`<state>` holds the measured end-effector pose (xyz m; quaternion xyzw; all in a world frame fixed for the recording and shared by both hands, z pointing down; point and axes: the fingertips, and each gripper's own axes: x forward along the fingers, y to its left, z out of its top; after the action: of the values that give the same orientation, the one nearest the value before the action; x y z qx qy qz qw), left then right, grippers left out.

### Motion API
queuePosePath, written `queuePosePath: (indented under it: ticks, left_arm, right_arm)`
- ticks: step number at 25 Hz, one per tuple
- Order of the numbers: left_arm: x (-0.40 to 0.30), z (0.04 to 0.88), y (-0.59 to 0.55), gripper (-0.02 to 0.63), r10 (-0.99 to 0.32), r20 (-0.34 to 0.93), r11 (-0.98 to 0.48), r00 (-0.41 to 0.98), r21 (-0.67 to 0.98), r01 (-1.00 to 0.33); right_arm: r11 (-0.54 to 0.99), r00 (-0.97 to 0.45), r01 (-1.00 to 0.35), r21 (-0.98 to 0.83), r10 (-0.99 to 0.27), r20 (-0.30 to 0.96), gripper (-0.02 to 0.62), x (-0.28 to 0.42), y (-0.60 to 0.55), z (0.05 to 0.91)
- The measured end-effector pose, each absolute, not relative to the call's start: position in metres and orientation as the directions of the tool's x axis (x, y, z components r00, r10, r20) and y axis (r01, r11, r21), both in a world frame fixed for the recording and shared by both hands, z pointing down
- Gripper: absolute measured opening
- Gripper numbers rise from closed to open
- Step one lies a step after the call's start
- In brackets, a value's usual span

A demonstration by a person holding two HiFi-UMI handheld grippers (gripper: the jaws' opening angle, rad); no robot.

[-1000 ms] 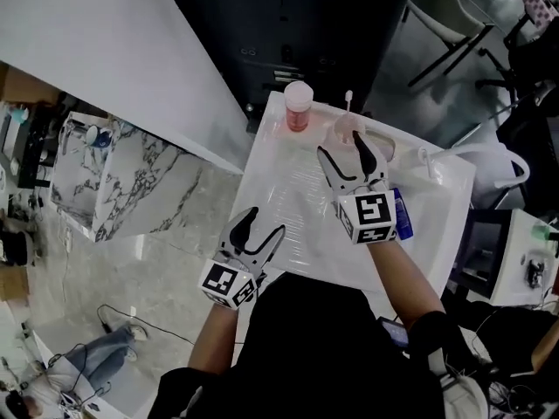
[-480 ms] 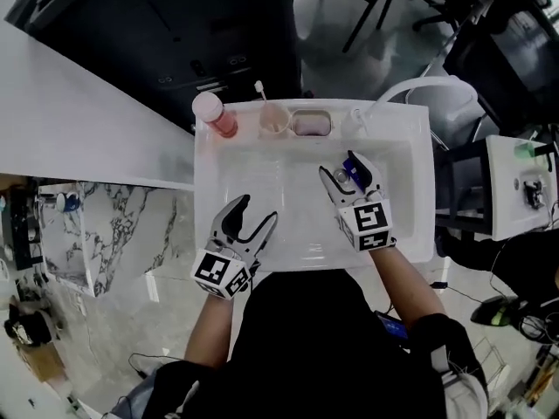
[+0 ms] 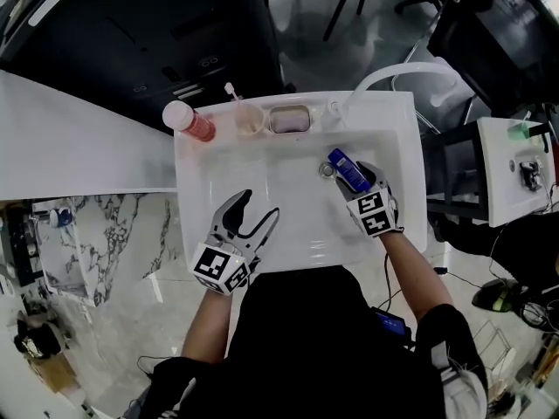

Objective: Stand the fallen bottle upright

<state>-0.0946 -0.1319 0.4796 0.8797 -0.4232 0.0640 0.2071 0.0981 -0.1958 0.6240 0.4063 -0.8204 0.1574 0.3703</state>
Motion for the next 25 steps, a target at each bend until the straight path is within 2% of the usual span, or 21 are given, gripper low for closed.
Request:
queuePosePath:
  ticks: [8,16,25]
  left_arm:
    - [-0.092,0.49,-0.136,0.295,-0.732,0.335,-0.504,0.594,0.32,-0.802]
    - [-0.101,0.5,-0.14,0.295,-0.748,0.39,-0.437,0.536,0.318,-0.841]
    - [-0.097,0.508,-0.148,0.295,-0.746,0.419,-0.407,0.517,0.328,-0.853]
  right_arm:
    - [0.708,-0.312,-0.705,0.032,-0.35,0.883,0.272,0.119,-0.195,0.709]
    - [0.736,-0.277,-0.677,0.0,-0.255,0.926,0.272,0.122,-0.211,0.749]
    - [0.696,-0.295,-0.699,-0.161,-0.075,0.953,0.274,0.128,-0.219,0.776]
